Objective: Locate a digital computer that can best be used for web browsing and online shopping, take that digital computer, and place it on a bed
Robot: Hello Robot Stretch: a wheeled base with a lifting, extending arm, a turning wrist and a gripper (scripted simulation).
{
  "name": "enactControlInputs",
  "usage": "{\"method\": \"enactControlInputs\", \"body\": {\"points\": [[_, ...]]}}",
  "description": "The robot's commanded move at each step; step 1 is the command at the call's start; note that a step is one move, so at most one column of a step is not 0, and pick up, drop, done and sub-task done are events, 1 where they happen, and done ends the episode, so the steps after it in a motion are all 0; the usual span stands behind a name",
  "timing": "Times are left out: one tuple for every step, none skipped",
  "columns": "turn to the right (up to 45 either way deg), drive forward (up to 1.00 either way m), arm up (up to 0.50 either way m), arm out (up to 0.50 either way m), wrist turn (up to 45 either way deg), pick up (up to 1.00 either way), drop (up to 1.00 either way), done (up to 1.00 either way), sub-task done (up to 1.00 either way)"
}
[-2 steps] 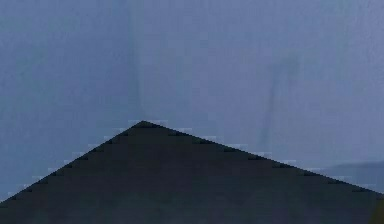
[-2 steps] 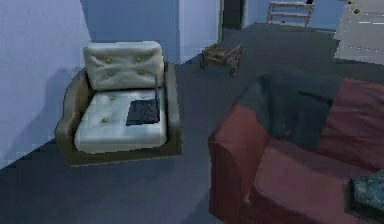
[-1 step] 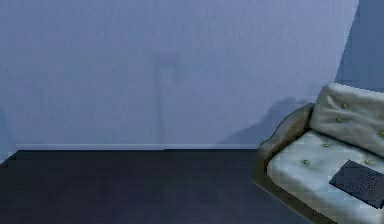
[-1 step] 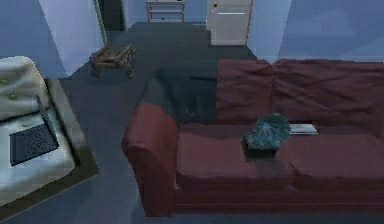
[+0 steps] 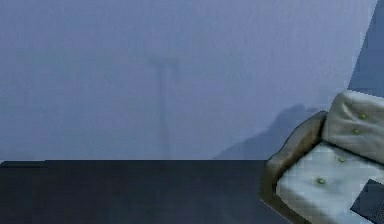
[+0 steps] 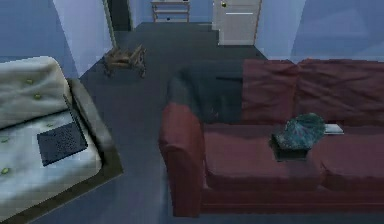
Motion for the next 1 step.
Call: {"method": "enactControlInputs", "body": {"points": [[6.0, 0.0, 0.0, 0.0, 0.0, 0.0, 0.0, 0.0, 0.0]]}}
